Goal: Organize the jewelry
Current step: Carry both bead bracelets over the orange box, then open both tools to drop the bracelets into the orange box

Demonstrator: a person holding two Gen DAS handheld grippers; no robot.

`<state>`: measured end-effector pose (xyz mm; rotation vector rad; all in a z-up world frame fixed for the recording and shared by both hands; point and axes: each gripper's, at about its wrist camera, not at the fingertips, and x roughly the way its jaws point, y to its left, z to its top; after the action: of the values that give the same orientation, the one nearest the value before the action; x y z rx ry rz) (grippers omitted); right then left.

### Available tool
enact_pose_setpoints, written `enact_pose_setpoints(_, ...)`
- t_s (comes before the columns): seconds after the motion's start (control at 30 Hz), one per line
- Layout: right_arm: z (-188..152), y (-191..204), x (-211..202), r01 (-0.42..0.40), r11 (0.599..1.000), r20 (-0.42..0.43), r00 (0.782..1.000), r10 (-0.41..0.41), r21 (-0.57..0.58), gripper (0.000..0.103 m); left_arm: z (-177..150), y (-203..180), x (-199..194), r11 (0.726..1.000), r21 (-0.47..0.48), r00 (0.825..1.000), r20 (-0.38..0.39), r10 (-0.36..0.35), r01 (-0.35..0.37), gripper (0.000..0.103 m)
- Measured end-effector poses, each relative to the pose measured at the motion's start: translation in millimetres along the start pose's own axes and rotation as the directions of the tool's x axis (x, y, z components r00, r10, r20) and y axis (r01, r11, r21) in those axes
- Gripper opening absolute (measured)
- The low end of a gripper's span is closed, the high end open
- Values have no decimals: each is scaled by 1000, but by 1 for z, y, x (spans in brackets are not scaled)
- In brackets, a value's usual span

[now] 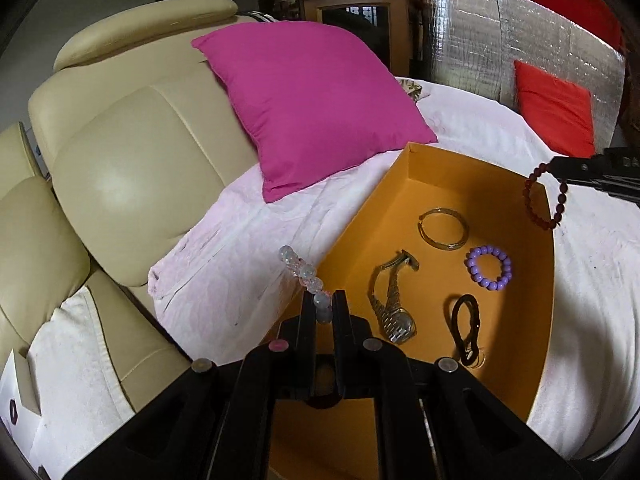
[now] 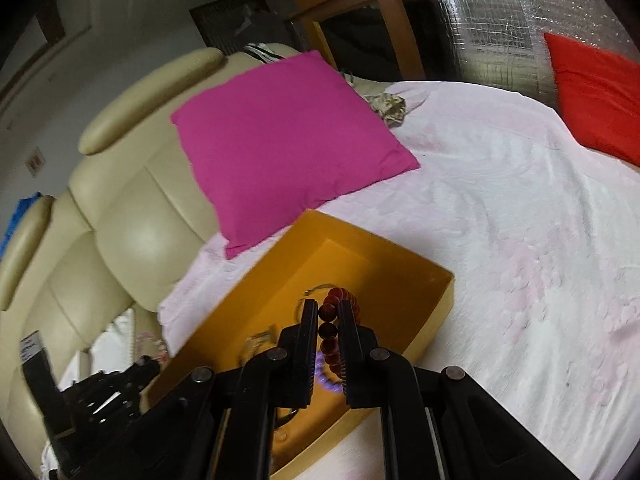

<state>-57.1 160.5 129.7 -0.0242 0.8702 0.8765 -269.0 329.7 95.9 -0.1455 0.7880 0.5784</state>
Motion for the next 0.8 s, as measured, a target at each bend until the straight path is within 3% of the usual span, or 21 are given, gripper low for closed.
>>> enact_pose_setpoints(0.33,11,-14,36,123,991,-26,992,-124,-42,11,5,-9,18,1000,19,1000,-8,-2,2,8)
enact_pose_setpoints(0.8,13,-19,65,156,987,-37,987,-158,-48,11,12,-27,37,998,54,1000,-28,-6,8,8)
